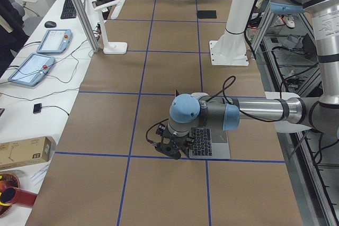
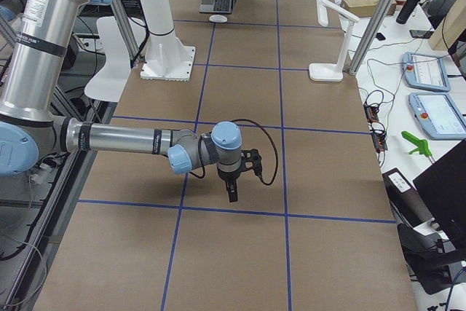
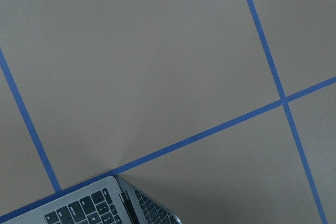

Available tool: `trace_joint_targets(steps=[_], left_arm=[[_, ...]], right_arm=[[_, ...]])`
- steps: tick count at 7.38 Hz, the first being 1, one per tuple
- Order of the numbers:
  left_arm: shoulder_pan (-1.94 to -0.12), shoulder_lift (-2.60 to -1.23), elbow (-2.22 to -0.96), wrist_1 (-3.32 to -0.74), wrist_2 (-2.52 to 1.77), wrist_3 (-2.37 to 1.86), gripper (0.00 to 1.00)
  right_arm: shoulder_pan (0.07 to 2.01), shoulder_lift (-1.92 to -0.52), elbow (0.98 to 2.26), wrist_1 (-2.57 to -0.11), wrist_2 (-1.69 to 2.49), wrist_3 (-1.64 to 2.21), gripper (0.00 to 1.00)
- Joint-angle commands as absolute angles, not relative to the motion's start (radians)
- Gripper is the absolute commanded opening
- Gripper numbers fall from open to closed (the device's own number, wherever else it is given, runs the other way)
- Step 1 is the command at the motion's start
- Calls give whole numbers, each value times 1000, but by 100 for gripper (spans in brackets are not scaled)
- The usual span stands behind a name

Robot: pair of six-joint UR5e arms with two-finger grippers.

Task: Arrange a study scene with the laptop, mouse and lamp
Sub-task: 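Move the left gripper toward the silver laptop near the table edge, then lower the left gripper onto the laptop's hinge edge and grasp it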

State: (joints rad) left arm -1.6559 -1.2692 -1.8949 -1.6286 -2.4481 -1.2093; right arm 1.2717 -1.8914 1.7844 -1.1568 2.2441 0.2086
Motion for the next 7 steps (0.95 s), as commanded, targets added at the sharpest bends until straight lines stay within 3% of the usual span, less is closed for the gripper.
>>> trace_joint_targets(steps=[1,7], left_arm=[[-1622,-1279,-1878,-1678,-2448,-1278,99],[-1574,-1307,-1890,-1777,-2442,-1593,99]], right_arm=[[1272,-1896,1786,-1152,2246,209,100],[1272,-1899,1786,-1152,2249,212,100]])
